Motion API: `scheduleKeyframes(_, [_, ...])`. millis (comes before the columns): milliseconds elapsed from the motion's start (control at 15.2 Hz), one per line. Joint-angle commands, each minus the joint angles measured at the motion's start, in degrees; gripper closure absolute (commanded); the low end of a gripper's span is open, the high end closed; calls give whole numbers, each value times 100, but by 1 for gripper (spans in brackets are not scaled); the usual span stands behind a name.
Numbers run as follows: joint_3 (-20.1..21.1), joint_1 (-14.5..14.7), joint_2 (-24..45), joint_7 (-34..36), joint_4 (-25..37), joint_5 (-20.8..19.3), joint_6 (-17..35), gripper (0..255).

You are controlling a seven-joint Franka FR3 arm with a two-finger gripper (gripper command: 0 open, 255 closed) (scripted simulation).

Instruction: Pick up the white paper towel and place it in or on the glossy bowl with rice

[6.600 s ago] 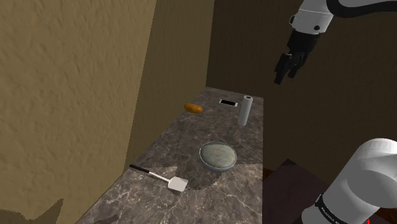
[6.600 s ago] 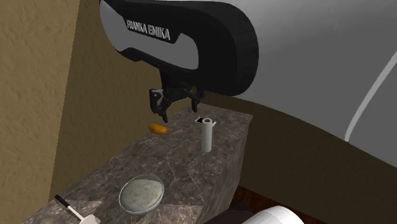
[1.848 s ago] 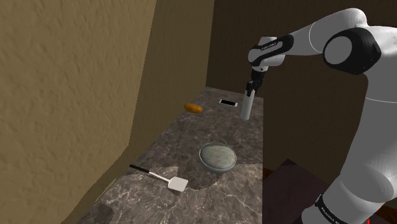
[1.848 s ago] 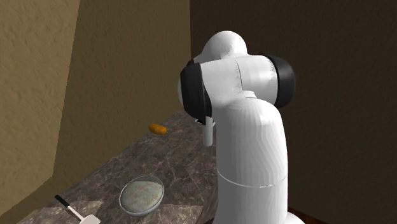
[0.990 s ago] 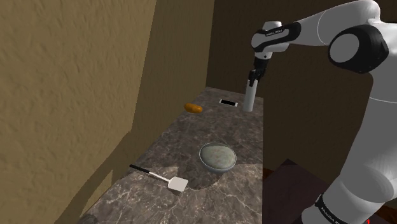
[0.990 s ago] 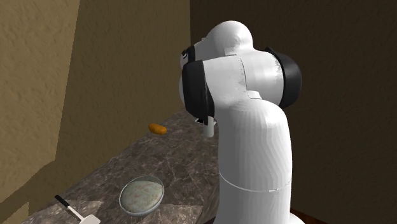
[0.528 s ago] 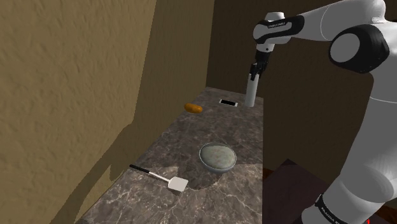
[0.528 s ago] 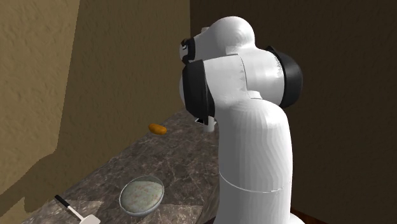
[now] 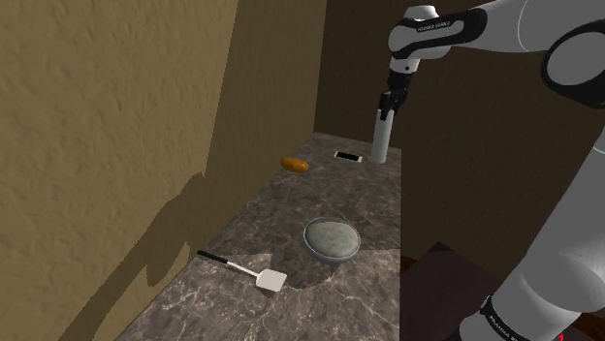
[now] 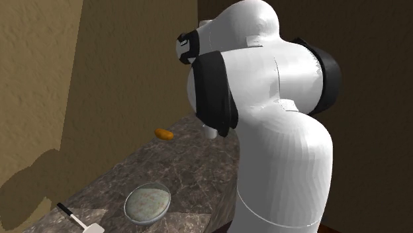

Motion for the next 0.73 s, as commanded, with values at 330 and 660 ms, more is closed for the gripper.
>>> scheduleKeyframes(330, [417,444,-1008,928,-923,-334,-89,255])
scheduleKeyframes(660, [797,704,-1603,1585,-1378,-440,-265,255])
